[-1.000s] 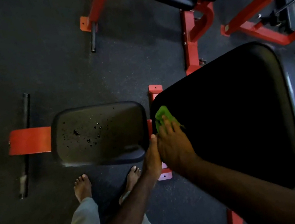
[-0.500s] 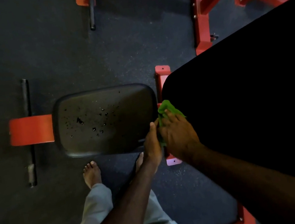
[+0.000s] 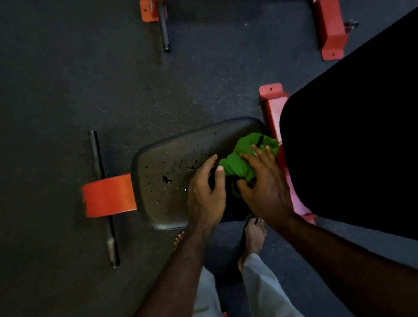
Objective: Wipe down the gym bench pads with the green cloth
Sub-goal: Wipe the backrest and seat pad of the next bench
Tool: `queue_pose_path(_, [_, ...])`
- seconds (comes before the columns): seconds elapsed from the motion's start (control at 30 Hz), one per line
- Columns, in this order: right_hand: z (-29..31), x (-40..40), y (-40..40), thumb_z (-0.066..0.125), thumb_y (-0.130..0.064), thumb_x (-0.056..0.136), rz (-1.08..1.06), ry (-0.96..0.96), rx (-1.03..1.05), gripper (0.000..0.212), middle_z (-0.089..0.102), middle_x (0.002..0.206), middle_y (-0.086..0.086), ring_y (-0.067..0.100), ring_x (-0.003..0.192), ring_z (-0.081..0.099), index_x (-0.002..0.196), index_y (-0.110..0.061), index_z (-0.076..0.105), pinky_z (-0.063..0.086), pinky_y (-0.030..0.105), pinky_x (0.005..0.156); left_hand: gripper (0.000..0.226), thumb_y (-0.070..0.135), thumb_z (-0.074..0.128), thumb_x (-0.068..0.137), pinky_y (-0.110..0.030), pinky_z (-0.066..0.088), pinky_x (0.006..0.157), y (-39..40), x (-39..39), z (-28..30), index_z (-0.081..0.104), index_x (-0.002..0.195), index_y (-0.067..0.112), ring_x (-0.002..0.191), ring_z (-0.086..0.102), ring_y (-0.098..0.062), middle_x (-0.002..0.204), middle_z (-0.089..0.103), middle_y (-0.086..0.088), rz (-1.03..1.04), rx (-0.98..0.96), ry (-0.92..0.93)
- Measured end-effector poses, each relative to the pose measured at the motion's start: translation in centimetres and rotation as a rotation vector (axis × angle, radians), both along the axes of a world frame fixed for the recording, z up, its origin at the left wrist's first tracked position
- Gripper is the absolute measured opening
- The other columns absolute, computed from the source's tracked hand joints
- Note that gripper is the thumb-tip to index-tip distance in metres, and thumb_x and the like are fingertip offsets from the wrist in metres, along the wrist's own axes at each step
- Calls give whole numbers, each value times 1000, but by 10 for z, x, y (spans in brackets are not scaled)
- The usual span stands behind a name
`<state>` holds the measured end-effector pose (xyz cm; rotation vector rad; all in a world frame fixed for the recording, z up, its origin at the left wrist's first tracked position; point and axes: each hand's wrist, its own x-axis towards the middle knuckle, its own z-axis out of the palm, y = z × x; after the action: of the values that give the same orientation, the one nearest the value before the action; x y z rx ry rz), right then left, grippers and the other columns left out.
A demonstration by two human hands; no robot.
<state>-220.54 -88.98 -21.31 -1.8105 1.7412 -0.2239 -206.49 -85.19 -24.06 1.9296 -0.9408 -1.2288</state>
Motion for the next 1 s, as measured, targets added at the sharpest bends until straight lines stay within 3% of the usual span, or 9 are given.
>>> queue_pose_path(0.07, [-7,11,3,68,-21,79,-47,-33,-29,72,42,161,14,35,155,27,150,-15,55,22,41,124,53,49,46,99,-40,41,114,2,14,-1,57,145,27,134,51,-17,146,58,3,-47,-15,-128])
queue_pose_path(0.17, [-24,29,13,54,-36,80,-63,7,-39,79,33,166,16,39,157,20,156,-18,46,26,53,124,56,49,48,97,-42,38,115,10,39,-17,58,145,23,138,49,-22,149,55,0,-124,-59,-347])
queue_pose_path(0.27, [-35,40,20,60,-48,74,-75,59,-83,84,33,166,15,39,156,21,153,-21,50,28,57,122,54,43,52,95,-47,42,110,12,72,-29,58,144,20,134,50,-25,148,55,-2,-181,-83,-497])
queue_pose_path(0.37, [-41,44,14,65,-57,70,-134,113,-141,87,29,168,13,37,157,20,149,-23,54,30,57,120,50,35,58,97,-48,42,110,9,92,-32,56,145,19,134,50,-25,146,54,-4,-248,-168,-561])
queue_pose_path(0.6, [-64,48,19,50,-72,88,-56,258,-107,88,6,174,9,36,160,1,163,-31,29,18,63,123,53,37,56,103,-47,34,117,-12,126,-44,45,153,22,143,39,-24,154,44,-3,-252,-120,-641])
queue_pose_path(0.83, [-75,46,20,53,-71,87,-67,259,-150,87,12,174,10,37,159,6,161,-28,36,21,63,122,48,43,44,106,-48,32,116,-21,123,-59,50,148,23,140,43,-23,148,51,-1,-231,-155,-730])
queue_pose_path(1.0, [-82,45,21,55,-70,87,-68,283,-184,85,16,173,10,37,159,9,160,-29,39,23,62,121,47,40,46,105,-45,31,115,-19,124,-68,53,147,21,139,45,-24,147,53,-1,-208,-193,-744])
